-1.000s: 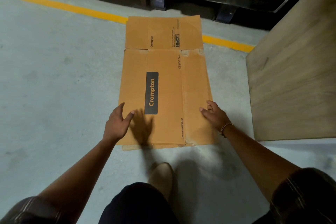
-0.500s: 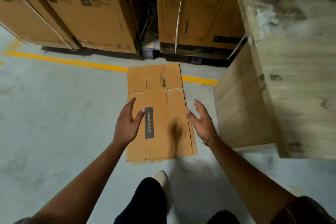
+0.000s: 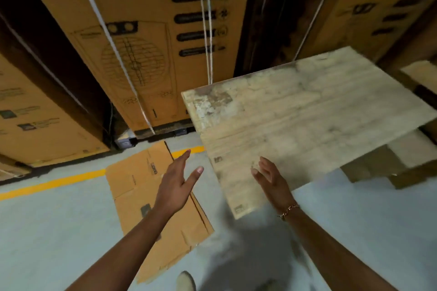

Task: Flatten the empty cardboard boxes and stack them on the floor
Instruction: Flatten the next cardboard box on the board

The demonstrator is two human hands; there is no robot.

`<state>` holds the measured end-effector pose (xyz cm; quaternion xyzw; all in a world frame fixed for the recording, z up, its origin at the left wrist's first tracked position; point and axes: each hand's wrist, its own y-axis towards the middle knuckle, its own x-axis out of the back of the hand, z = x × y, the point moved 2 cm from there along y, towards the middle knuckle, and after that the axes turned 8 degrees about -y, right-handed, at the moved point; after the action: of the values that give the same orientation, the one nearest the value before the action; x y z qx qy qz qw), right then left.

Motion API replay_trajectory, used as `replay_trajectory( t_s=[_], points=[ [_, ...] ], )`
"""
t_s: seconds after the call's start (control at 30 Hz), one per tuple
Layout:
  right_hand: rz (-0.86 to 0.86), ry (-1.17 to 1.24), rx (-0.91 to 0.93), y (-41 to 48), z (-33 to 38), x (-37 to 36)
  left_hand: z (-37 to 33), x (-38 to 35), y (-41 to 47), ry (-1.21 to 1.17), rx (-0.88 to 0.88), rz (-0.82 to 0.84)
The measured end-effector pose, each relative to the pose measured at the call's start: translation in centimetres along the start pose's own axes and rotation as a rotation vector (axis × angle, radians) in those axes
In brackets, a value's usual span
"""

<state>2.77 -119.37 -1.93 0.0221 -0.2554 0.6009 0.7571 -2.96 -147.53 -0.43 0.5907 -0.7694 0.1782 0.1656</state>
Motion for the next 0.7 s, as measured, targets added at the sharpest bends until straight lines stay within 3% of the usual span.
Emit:
replay_trajectory(
  t_s=[0.17, 0.47, 0.7],
  points=[
    [-0.145, 0.007, -0.050, -0.9, -3.0, 14.7, -8.9, -10.3, 5.9, 0.035, -0.118, 0.162],
    [-0.300, 0.020, -0.157, -3.5, -11.5, 38.5, -23.6, -33.7, 9.6, 0.025, -0.211, 0.285],
    [-0.404, 0.006, -0.237, -2.6, -17.2, 51.4, -31.4, -48.0, 12.0, 0.018, -0.259, 0.447]
  ],
)
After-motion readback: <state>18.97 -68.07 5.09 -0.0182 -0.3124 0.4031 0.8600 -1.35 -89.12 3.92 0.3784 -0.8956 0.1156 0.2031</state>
